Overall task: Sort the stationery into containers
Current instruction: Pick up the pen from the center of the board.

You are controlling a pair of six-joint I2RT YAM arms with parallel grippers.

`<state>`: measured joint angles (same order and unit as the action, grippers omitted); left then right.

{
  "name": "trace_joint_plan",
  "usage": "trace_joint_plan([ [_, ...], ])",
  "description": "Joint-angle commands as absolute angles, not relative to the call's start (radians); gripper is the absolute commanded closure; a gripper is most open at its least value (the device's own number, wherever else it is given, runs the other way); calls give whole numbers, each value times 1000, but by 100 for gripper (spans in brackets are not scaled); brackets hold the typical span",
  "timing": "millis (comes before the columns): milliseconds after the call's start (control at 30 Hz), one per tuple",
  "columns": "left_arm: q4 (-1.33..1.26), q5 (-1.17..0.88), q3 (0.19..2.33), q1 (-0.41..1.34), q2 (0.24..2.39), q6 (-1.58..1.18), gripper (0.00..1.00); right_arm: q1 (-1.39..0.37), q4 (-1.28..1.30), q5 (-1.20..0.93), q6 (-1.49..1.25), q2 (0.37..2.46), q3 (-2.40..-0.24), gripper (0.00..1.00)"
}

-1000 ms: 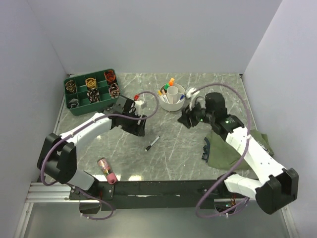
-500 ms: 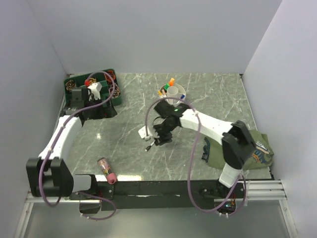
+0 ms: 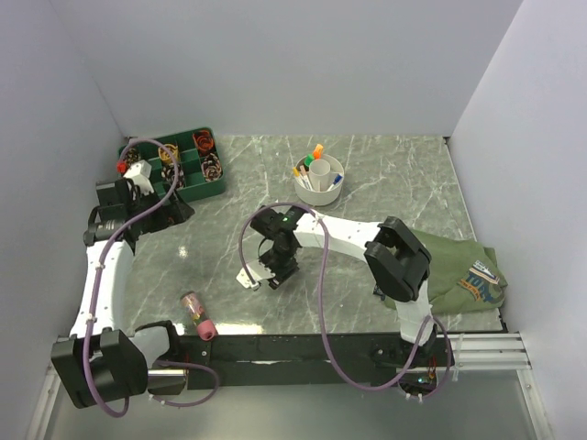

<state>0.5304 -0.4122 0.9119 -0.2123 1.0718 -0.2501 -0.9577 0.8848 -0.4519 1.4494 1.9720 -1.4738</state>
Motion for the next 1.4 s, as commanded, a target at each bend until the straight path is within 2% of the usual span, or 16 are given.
trace_joint_plan([
  [0,518,-476,916,-236,1055,-291,1,-954,870,-448,1448,1988,-1519,50],
  [267,499,-494,908,-245,1097,-307,1,-953,827,-451,1419,2045,-1543,52],
  [400,486,-499,905,-252,1112,-318,1,-951,815,-439,1428,2054,-1525,60],
  [500,482,-505,905,-259,1127,-325,1,-950,782,-416,1437,2046,-1474,62],
  [567,474,-508,905,-262,1137,-331,1,-950,756,-400,1428,2040,-1441,66],
  [600,472,-509,905,-264,1138,-333,1,-950,752,-397,1424,2042,-1436,72],
  [733,460,-525,908,-265,1154,-345,1,-942,773,-387,1408,2040,-1436,86],
  [767,459,-529,910,-265,1160,-348,1,-940,784,-387,1396,2027,-1453,92],
  [867,459,-548,933,-265,1175,-354,2,-924,813,-429,1295,1961,-1549,100],
  [1000,427,-607,979,-265,1201,-373,2,-864,789,-535,1045,1856,-1724,100],
  [1100,311,-767,974,-264,1209,-452,2,-792,582,-580,736,1757,-1726,100],
  [1133,283,-785,962,-264,1212,-522,2,-734,442,-613,665,1729,-1701,100],
  [1200,242,-822,959,-264,1236,-557,2,-677,237,-597,433,1636,-1562,100],
  [1233,251,-824,968,-264,1250,-546,2,-649,28,-577,358,1579,-1504,100],
  [1367,325,-813,1057,-259,1340,-473,2,-527,-334,-297,35,1500,-1263,100],
])
